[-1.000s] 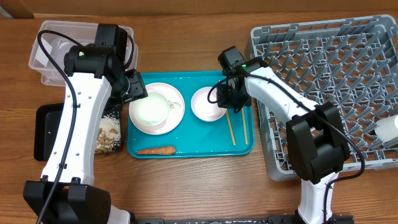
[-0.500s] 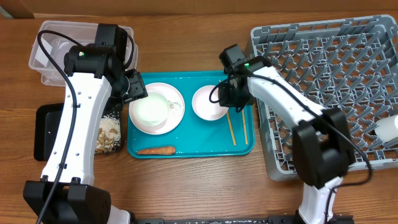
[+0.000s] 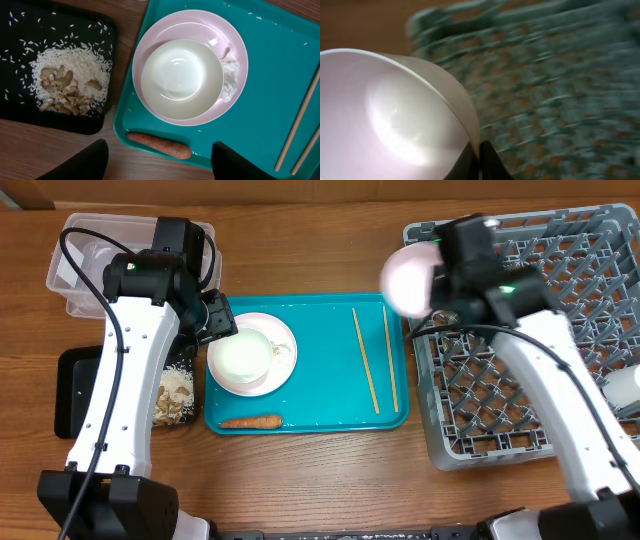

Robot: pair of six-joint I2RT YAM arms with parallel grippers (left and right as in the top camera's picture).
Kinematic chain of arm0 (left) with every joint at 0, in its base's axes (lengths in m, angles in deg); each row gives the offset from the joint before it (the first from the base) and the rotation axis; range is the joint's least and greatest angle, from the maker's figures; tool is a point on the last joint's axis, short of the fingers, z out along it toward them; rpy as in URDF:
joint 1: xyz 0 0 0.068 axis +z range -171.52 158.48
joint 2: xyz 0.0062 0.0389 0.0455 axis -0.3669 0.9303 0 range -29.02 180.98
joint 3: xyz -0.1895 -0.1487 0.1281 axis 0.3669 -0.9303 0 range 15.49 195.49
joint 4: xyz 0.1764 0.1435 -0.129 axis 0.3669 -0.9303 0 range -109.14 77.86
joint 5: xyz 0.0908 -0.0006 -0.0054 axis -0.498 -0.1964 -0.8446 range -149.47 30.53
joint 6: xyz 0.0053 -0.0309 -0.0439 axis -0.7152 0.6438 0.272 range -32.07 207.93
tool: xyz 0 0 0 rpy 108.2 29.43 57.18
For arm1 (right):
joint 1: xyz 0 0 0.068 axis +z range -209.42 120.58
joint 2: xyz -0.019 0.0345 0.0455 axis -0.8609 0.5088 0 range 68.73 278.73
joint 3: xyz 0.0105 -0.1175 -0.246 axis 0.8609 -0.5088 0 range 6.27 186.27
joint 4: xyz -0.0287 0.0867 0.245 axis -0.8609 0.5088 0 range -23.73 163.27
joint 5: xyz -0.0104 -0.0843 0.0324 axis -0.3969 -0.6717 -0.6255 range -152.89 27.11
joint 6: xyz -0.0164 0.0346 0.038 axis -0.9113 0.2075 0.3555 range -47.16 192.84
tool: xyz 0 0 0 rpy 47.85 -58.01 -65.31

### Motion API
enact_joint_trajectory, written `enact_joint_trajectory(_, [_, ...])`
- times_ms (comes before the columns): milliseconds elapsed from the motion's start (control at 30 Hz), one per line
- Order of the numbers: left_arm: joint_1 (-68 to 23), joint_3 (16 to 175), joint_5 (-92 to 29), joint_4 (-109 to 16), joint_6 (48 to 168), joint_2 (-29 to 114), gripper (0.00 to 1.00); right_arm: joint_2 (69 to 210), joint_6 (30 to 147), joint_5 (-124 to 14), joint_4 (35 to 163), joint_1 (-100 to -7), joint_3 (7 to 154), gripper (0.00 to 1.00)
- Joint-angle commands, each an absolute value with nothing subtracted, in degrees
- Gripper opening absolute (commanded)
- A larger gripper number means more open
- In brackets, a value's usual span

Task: Sort waste into correct bins and load items into the dishwasher
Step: 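Lift the pink bowl with the right gripper toward the dish rack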

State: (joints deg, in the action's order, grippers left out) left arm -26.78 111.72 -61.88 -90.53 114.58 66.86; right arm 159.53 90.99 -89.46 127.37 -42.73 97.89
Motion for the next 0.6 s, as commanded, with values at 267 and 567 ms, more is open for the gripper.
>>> enact_joint_trajectory(267, [-26.78,112.75,-62.67,-89.66,114.96,65.72,0.70,159.51,96.26,-136.80,119.91,-58.51,99.24,0.04])
enact_joint_trajectory(567, [-26.85,112.75,-62.63,-89.70,114.98,65.72,0.70,167.53,91.93,-137.46,111.41,-71.80,99.24,0.04])
